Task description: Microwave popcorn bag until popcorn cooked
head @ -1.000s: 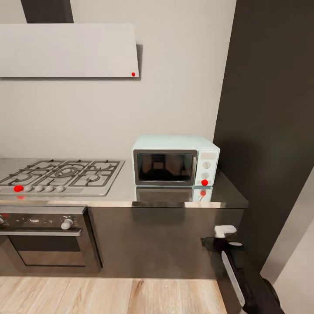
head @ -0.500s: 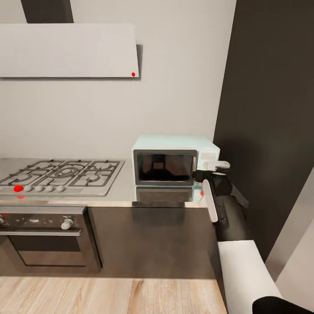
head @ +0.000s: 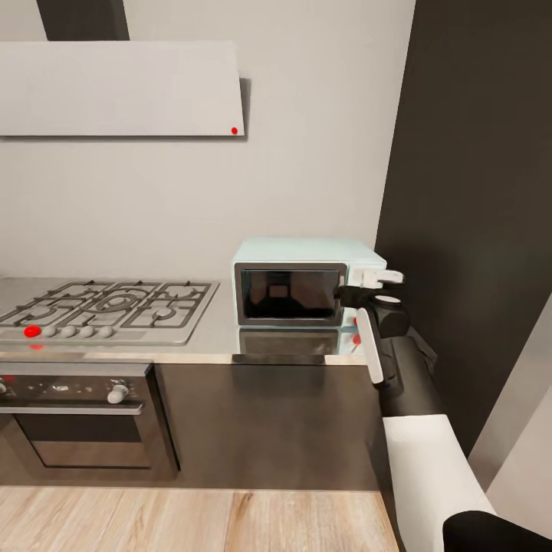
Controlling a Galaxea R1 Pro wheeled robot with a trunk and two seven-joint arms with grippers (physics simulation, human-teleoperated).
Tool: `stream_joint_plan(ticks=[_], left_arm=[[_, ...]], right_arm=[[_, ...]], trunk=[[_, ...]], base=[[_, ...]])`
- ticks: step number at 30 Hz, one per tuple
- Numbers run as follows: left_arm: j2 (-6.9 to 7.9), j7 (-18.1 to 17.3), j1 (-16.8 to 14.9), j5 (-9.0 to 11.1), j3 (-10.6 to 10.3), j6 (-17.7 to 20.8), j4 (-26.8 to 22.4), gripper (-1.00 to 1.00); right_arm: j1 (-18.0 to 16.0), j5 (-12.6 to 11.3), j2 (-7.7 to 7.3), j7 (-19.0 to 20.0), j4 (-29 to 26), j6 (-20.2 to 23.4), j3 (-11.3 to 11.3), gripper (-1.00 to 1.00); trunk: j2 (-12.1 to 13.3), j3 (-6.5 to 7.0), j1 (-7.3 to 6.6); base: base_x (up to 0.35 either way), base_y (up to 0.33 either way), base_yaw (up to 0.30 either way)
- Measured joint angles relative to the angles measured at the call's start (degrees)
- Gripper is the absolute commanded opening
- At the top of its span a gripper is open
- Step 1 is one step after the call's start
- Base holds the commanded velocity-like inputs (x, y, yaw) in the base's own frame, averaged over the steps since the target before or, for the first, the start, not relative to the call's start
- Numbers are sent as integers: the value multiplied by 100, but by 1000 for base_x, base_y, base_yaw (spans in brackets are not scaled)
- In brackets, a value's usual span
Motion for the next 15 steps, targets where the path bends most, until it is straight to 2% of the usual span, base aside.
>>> stream_joint_plan(ticks=[3,7,11,15], left_arm=[[3,1,0,0,0,0,1,100],[3,5,0,6,0,1,2,100],[3,7,0,7,0,1,-1,100],[3,8,0,9,0,1,0,100]], right_arm=[[0,13,-2,137,21,-17,1,100],[0,14,-26,215,312,-140,33,100],[0,12,-266,300,789,-511,336,100],[0,14,-361,316,912,-604,397,100]], trunk=[[0,0,0],[0,0,0],[0,0,0],[0,0,0]], base=[[0,0,0],[0,0,0],[0,0,0],[0,0,0]])
